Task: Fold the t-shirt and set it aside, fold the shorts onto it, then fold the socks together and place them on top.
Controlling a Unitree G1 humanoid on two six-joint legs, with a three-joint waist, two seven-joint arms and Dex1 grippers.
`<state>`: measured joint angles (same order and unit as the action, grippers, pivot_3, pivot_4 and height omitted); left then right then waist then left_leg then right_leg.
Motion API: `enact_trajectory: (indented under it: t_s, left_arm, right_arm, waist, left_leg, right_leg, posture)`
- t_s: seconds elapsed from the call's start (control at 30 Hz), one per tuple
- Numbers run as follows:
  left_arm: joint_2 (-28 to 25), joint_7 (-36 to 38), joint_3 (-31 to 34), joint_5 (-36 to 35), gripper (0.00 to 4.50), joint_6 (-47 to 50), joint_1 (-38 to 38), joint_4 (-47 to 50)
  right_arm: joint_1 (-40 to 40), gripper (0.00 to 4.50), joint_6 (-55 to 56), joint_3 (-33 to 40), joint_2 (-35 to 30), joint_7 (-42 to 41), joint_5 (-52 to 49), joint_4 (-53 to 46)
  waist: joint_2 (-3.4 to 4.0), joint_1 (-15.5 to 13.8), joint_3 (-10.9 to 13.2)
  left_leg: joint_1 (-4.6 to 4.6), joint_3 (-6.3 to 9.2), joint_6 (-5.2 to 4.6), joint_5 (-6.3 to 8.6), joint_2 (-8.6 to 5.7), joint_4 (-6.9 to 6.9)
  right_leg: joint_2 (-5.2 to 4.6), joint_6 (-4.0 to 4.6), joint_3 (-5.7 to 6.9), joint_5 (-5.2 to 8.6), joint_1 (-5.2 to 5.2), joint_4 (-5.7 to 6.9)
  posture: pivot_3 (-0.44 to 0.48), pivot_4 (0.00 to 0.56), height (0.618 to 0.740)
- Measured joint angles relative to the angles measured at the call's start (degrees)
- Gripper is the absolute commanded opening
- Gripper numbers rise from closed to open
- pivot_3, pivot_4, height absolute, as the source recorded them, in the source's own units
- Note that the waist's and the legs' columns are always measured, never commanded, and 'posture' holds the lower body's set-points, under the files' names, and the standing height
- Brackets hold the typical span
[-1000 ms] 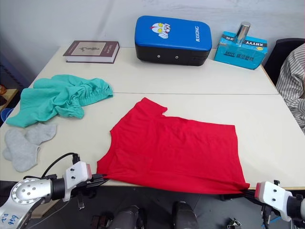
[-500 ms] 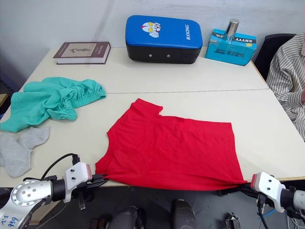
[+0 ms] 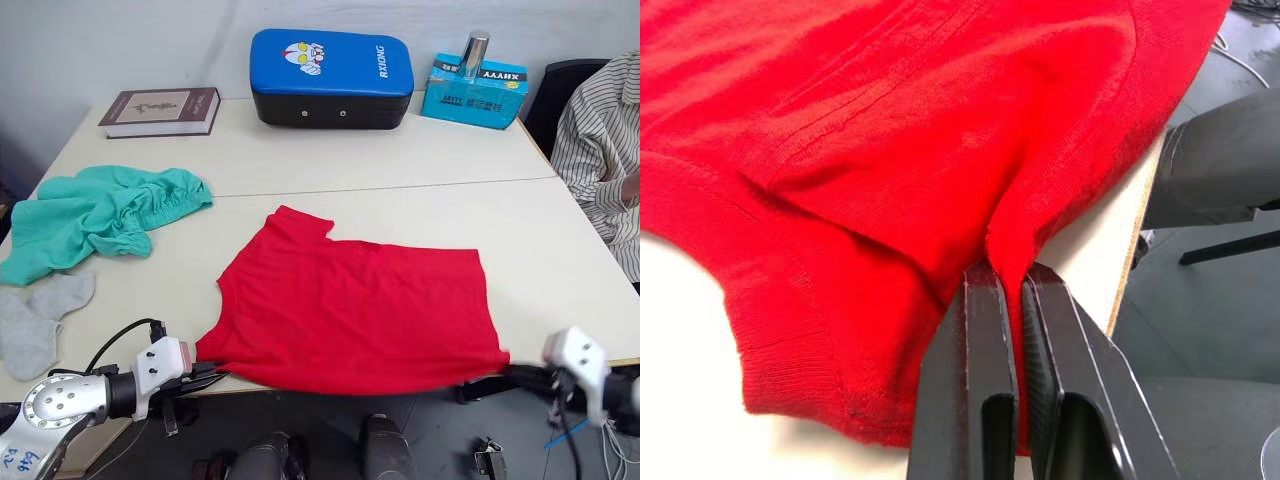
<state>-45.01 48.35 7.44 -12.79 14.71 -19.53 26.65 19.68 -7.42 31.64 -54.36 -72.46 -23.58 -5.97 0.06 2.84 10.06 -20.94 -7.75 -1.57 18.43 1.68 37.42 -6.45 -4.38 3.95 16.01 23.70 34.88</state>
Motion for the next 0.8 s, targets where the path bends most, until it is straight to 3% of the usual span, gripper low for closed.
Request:
enact_trajectory:
  t_s: [0.13,0.23,0.47,0.67,0.8]
  left_arm:
    - [0.27,-0.04,-0.76,-0.09,0.0,-1.14,0.51,-0.21]
    - [0.37,-0.09,-1.3,-0.11,0.0,-1.54,0.63,-0.21]
    - [0.4,-1.07,-0.99,-0.11,0.0,-1.36,-0.53,0.43]
    - [2.14,-4.47,0.59,0.01,0.0,1.16,-6.67,5.88]
    - [3.37,-6.11,0.55,0.21,0.0,2.3,-8.51,7.77]
  right_arm:
    - [1.02,0.04,-1.12,3.37,-1.16,0.5,-0.69,-3.98]
    - [1.04,0.04,1.01,2.3,-1.16,1.2,1.75,-3.67]
    - [1.57,0.04,8.27,-2.68,-1.15,0.03,5.76,0.69]
    - [7.97,0.04,13.59,-2.08,-1.14,-3.89,5.78,3.39]
    - [10.21,0.04,13.78,-0.48,-1.14,-4.45,5.32,3.17]
  waist:
    - [-0.48,-1.73,-0.12]
    - [-0.39,-2.67,-0.13]
    - [-0.41,-2.79,-0.12]
    - [-0.41,-2.8,-0.11]
    - [-0.45,-2.9,-0.09]
  left_leg:
    - [-0.12,0.46,0.34,-0.02,0.12,-0.28]
    - [-0.17,0.47,0.39,0.02,0.12,-0.32]
    - [-0.15,0.5,0.13,-0.1,0.11,-0.25]
    - [-0.13,0.52,0.04,-0.16,0.11,-0.24]
    - [-0.13,0.54,0.17,-0.09,0.1,-0.19]
  right_leg:
    - [0.13,0.22,0.51,0.13,0.03,-0.14]
    - [0.12,0.34,0.56,0.22,0.09,-0.14]
    - [0.12,0.32,0.64,0.22,-0.03,-0.14]
    - [0.12,0.33,0.63,0.23,-0.07,-0.14]
    - [0.12,0.85,0.63,0.52,-0.12,-0.18]
  posture:
    - [0.0,0.15,0.74]
    - [0.0,0.15,0.74]
    - [0.0,0.15,0.74]
    - [0.0,0.15,0.74]
    - [0.0,0.15,0.74]
